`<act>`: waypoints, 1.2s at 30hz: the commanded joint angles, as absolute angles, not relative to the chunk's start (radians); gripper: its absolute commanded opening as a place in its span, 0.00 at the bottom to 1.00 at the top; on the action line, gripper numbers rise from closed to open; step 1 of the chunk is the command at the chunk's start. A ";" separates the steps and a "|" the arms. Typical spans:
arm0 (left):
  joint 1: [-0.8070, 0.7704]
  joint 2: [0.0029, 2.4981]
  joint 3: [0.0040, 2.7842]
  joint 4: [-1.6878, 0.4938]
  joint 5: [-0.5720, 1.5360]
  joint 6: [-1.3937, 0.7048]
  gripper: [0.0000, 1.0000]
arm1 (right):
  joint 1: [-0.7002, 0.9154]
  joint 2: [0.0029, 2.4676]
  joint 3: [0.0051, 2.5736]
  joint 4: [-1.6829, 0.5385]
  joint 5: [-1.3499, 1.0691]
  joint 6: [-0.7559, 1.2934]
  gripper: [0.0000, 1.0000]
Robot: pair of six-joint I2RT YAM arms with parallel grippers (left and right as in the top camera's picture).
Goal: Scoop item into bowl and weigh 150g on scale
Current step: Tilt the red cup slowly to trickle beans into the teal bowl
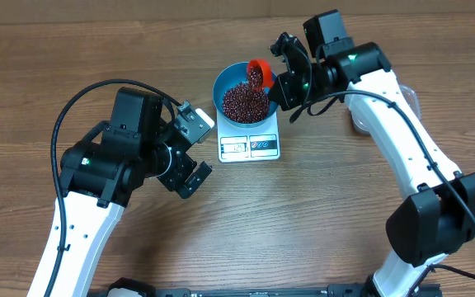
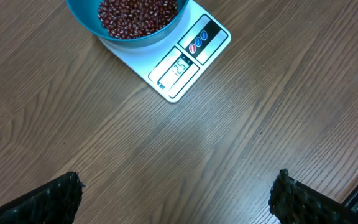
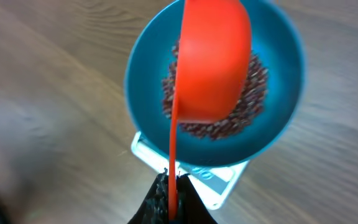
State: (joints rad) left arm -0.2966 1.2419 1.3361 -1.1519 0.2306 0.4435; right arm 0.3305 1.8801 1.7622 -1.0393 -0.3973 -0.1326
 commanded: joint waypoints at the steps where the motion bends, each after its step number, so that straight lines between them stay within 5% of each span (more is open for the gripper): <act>1: -0.295 1.244 1.359 -1.148 0.236 0.433 1.00 | 0.350 1.850 1.786 -1.010 -0.310 -0.166 0.04; 36: -0.295 1.244 1.359 -1.148 0.236 0.433 1.00 | 0.444 1.850 1.786 -1.028 -0.124 -0.187 0.04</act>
